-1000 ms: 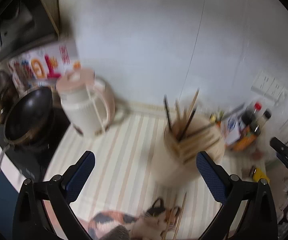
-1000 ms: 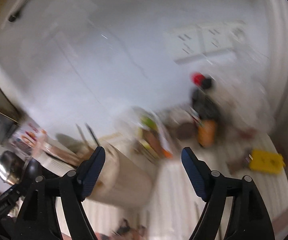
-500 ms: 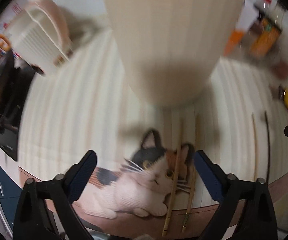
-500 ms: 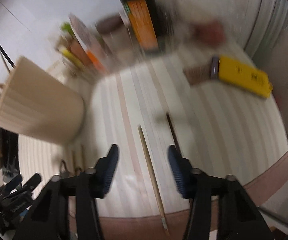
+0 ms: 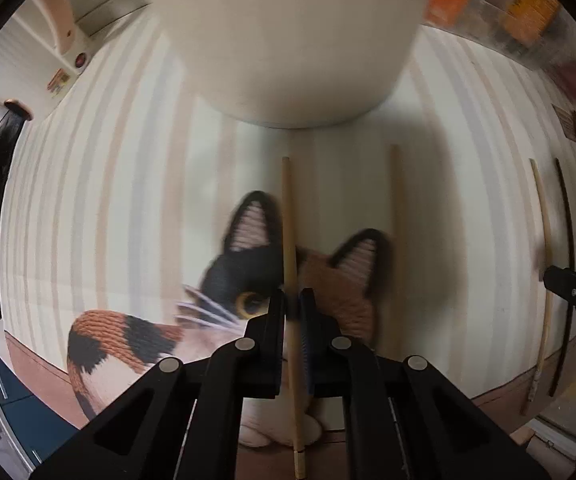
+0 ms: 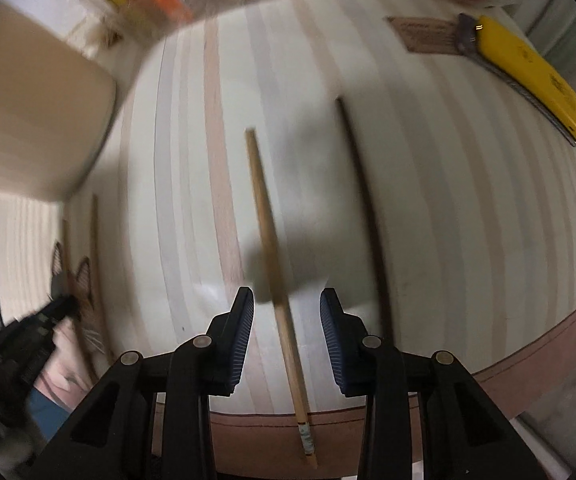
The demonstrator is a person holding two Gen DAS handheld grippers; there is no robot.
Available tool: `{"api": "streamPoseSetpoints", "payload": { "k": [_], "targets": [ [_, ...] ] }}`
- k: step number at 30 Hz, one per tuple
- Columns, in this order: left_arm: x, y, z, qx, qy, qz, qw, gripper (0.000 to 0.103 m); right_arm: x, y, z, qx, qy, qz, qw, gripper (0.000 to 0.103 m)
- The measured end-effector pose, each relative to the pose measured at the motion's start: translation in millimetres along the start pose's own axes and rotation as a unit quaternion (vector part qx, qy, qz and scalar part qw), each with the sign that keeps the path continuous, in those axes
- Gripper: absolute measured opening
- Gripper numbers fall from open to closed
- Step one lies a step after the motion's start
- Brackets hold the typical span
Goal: Organize utensils
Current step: 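Grasp a wooden chopstick with the right tool while the left tool grasps another wooden chopstick, then lift both wooden chopsticks upright and lower them into the beige holder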
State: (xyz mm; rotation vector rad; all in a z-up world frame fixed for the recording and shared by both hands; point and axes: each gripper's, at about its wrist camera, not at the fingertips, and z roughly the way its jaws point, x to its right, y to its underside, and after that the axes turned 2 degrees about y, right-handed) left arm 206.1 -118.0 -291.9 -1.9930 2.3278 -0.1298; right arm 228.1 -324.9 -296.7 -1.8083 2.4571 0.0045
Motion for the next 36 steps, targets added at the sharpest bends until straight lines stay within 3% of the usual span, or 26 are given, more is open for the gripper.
{"api": "streamPoseSetpoints", "payload": {
  "k": [4, 6, 8, 11, 20, 31, 36],
  "targets": [
    [-24.6, 2.6, -0.8, -0.003, -0.018, -0.020, 0.9996, 0.005, -22.8, 3.4, 3.4, 0.006, 0.040, -0.043, 0.998, 0.035],
    [-33.4, 4.5, -1.5, -0.003, -0.023, -0.026, 0.9994, 0.006, -32.3, 5.6, 4.3, 0.013, 0.054, -0.051, 0.997, 0.022],
    [-38.2, 5.9, -2.2, -0.003, -0.019, -0.029, 0.9994, 0.006, -38.5, 7.1, 5.1, 0.011, 0.040, -0.047, 0.998, 0.010],
    [-38.1, 6.5, -3.5, -0.002, -0.020, -0.026, 0.9995, 0.006, -44.8, 8.0, 7.6, -0.006, 0.009, -0.037, 0.999, 0.008],
    [-34.4, 8.8, -4.7, 0.002, -0.019, -0.022, 0.9996, 0.006, -54.9, 16.3, 10.8, -0.005, 0.024, -0.058, 0.998, 0.008],
    [-40.6, -3.3, 0.8, 0.003, -0.009, -0.023, 0.9997, 0.005, -70.6, 1.5, 14.4, -0.010, 0.048, -0.055, 0.997, 0.008],
    [-42.6, -9.6, 2.2, 0.004, -0.005, -0.025, 0.9997, 0.004, -78.4, -2.1, 17.2, -0.011, 0.016, -0.045, 0.999, 0.007]
  ]
}}
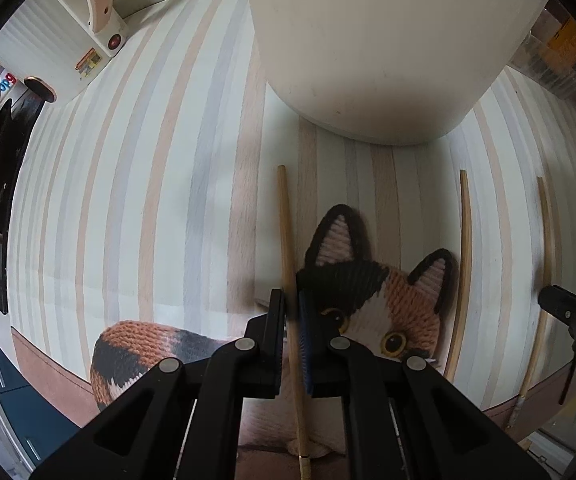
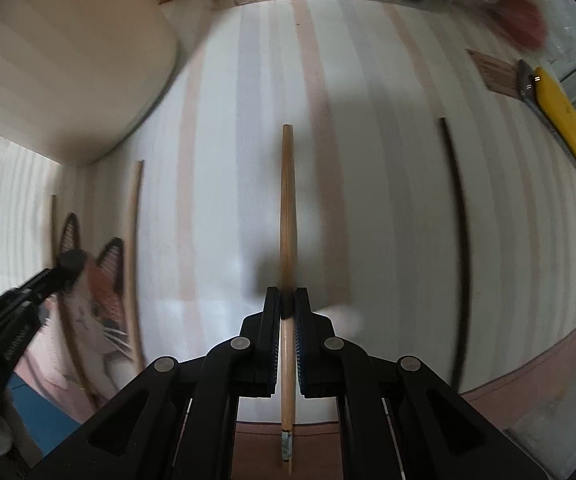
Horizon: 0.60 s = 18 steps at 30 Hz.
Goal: Organize utensils
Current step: 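Lift both wooden chopsticks upright and lower them into the beige holder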
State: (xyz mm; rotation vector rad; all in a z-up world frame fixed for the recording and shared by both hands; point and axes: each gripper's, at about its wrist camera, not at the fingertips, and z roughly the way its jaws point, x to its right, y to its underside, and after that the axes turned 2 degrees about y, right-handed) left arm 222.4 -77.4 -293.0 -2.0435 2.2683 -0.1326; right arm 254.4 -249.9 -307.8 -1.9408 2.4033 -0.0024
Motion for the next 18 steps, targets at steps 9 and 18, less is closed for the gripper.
{"api": "streamPoseSetpoints", "payload": {
  "k": [9, 18],
  "targets": [
    [-6.0, -5.7, 4.0, 0.002, 0.004, -0.001, 1.0000, 0.004, -15.4, -10.8, 4.0, -0.016, 0.002, -0.009, 1.000, 0.007],
    [-7.3, -14.5, 8.7, 0.003, 0.002, -0.002, 1.0000, 0.004, -13.8, -12.7, 2.4, -0.014, 0.015, -0.013, 1.000, 0.007]
  ]
}}
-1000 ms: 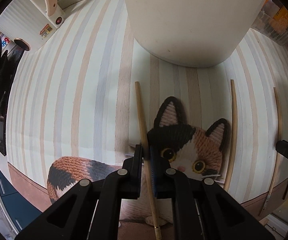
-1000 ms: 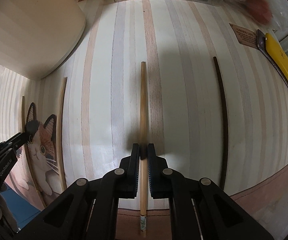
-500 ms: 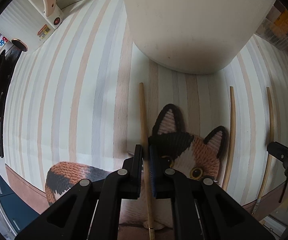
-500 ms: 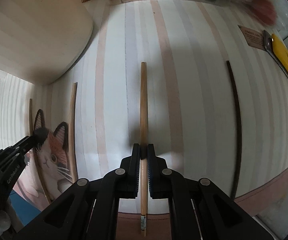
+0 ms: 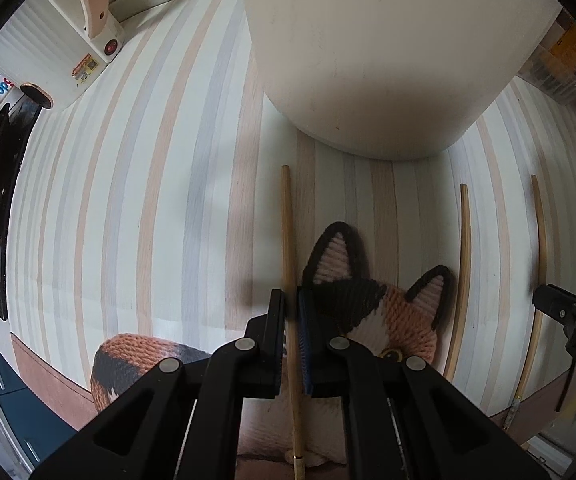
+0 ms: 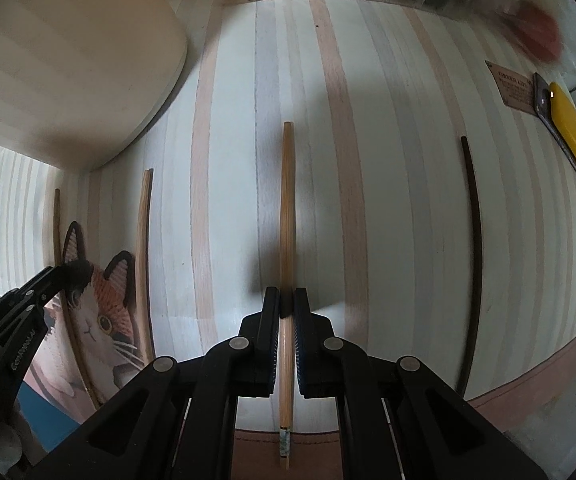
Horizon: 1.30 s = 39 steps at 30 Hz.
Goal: Organize utensils
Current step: 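Lift both wooden chopsticks upright and lower them into the beige holder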
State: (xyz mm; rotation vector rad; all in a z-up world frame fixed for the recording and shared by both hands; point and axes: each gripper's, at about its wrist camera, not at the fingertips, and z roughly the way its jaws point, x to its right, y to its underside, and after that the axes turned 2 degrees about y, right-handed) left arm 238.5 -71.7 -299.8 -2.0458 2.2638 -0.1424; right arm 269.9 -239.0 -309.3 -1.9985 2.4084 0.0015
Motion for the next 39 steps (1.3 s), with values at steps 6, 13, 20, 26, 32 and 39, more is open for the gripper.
{"api": "streamPoseSetpoints", "payload": {
  "k": [6, 13, 20, 26, 32, 39],
  "targets": [
    [-0.7, -6.5, -5.6, 0.000, 0.001, -0.008, 1.0000, 0.004, 0.8, 6.0, -0.1, 0.018, -0.008, 0.030, 0.999, 0.007],
    [-7.4, -13.4, -52.3, 0.065, -0.002, -0.010, 0.9978, 0.004, 1.5, 9.7, -36.3, 0.079, -0.035, 0.035, 0.996, 0.007],
    [-10.7, -11.2, -90.8, 0.133, -0.036, 0.001, 0.9905, 0.004, -1.5, 14.9, -82.5, 0.165, -0.019, 0.019, 0.986, 0.007],
    [-12.1, -3.7, -104.9, 0.152, -0.035, -0.003, 0.9877, 0.004, -8.9, 9.4, -109.6, 0.200, -0.022, 0.017, 0.979, 0.007],
    [-10.3, -0.8, -131.3, 0.180, -0.028, -0.008, 0.9832, 0.004, -5.0, 8.1, -128.7, 0.235, -0.033, 0.018, 0.971, 0.007],
    [-13.6, 0.3, -189.7, 0.239, -0.009, -0.012, 0.9710, 0.004, -2.2, 11.5, -173.2, 0.280, -0.062, 0.023, 0.958, 0.007]
  ]
}}
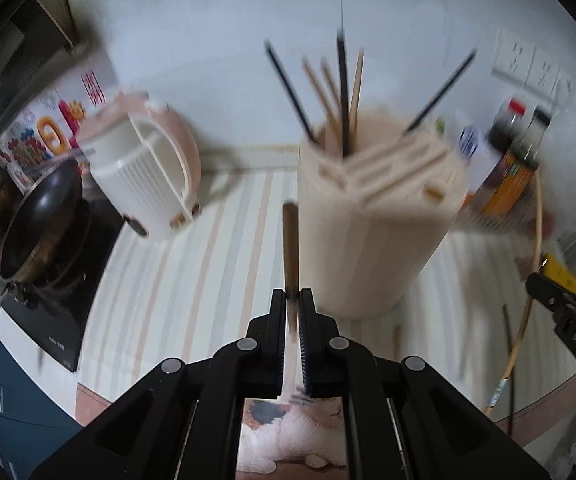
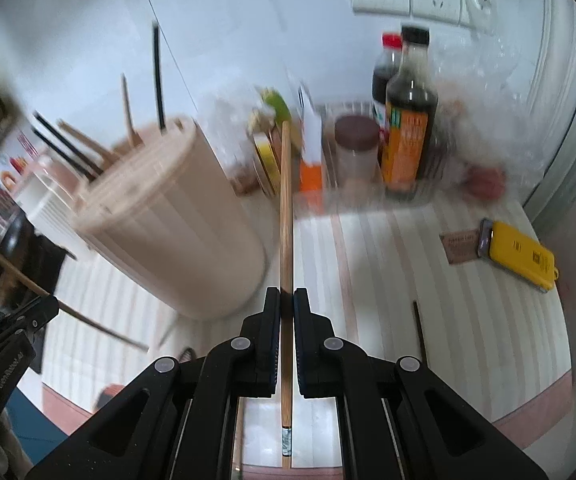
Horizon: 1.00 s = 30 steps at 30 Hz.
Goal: Organize utensils
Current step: 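Lift both wooden chopsticks upright and lower them into the beige holder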
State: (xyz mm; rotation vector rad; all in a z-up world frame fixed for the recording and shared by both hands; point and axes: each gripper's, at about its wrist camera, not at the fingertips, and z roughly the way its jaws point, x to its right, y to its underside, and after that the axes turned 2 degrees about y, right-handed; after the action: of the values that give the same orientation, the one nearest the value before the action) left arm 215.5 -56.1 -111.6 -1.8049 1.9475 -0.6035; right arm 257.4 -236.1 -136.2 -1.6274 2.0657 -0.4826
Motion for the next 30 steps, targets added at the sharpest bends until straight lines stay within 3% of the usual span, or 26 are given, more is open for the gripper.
{"api": "streamPoseSetpoints", "payload": {
  "k": [6, 14, 20, 30],
  "targets": [
    [-6.8, -30.0, -51.1, 0.055, 0.032, -0.024, 0.9977, 0.004, -4.5, -30.9, -38.3, 0.045, -0.037, 0.012, 0.998, 0.007],
    [-23.1, -80.8, -98.7, 0.116, 0.081, -0.070, 0.9874, 0.004, -24.1, -87.4, -76.3, 0.103, -0.089, 0.017, 0.991, 0.007],
    [-22.8, -117.6, -108.5, 0.143, 0.095, -0.079, 0.9820, 0.004, -42.7, -124.5, -81.2, 0.132, -0.114, 0.017, 0.984, 0.007],
    [-9.9, -146.6, -87.2, 0.136, 0.093, -0.059, 0.9845, 0.004, -70.4, -166.5, -67.6, 0.170, -0.143, 0.017, 0.975, 0.007]
  ]
}}
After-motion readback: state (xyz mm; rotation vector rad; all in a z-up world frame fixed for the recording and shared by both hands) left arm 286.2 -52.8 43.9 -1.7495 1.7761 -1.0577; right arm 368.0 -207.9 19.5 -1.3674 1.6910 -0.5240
